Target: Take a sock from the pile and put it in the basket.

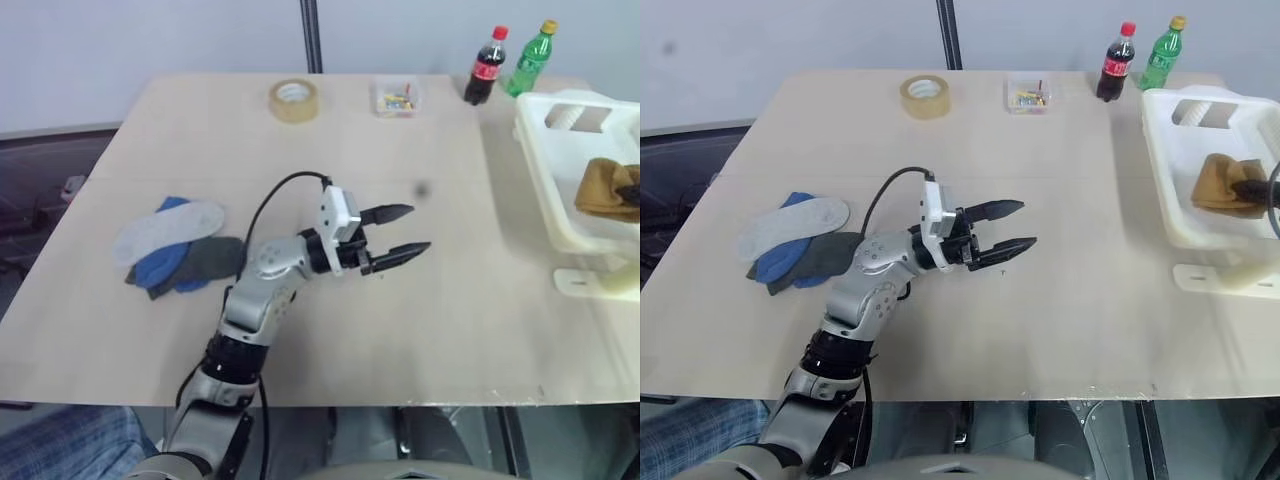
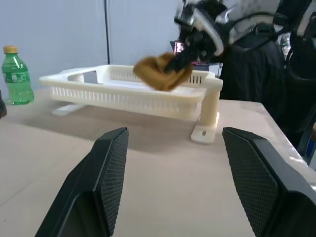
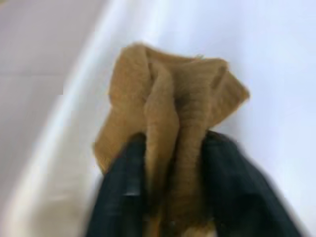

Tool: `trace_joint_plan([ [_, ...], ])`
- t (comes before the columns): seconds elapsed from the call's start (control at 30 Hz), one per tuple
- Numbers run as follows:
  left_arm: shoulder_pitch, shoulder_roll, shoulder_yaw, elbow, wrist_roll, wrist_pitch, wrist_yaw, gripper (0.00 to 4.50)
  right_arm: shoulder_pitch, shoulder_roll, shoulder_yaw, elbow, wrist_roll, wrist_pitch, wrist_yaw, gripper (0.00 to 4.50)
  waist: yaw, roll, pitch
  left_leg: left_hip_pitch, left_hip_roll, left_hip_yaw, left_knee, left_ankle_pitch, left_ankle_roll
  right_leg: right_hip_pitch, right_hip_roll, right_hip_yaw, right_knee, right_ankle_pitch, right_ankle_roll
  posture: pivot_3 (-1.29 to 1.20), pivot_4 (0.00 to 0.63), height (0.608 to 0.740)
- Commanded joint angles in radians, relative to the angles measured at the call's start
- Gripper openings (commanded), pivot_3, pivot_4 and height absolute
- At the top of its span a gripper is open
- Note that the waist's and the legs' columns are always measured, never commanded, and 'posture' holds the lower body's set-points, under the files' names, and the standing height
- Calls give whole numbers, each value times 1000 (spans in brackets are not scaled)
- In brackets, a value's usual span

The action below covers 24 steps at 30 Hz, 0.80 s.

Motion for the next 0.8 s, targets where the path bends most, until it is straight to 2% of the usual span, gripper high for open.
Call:
trace_joint_plan([
  [0.03, -3, -13, 2, -34, -10, -21, 9, 3252, 8, -4, 51, 52, -155, -241, -64, 3555, 0, 0, 0, 0, 0, 3, 0, 1, -1, 0, 0, 0, 0, 0, 0, 0, 150, 740],
  [0.1, -2, -14, 5, -39, -13, -16, 14, 3252, 25, 6, 67, 80, -229, -408, -126, 4430, 0, 0, 0, 0, 0, 5, 0, 1, -2, 0, 0, 1, 0, 0, 0, 0, 150, 740],
  [0.2, 4, -9, 8, -50, -15, -8, 20, 3252, 51, 20, 51, 107, -286, -626, -200, 4491, 0, 1, 0, 1, 0, 8, 0, 1, -2, -1, 0, 2, 1, 0, 0, 0, 150, 740],
  [0.33, 25, 13, 20, -70, -15, 6, 34, 3252, 77, 83, -72, 37, -186, -716, -194, 4491, -3, 1, 0, 1, 1, 9, 0, 1, -2, -1, 0, 3, 1, 1, 1, 0, 150, 740],
  [0.5, 51, 47, 50, -81, -6, 33, 80, 3252, 205, 204, -225, -330, 59, -562, -94, 4491, -1, 1, -1, 2, 3, 9, 1, 1, -3, 0, 2, 4, 3, 1, 1, 0, 150, 740],
  [0.6, 75, 81, 80, -85, 17, 58, 129, 3252, 380, 282, -240, -653, 211, -427, -47, 4491, 4, 1, -1, 1, 4, 5, 1, 1, -2, 1, 2, 2, 3, 1, 1, 0, 150, 740],
  [0.8, 134, 133, 98, -158, 52, 88, 202, 3252, 623, 425, -208, -1003, 294, -361, -83, 4491, 21, 1, -1, 0, 2, -2, 4, -1, 2, 1, -1, 1, 3, 2, 3, 0, 150, 740],
])
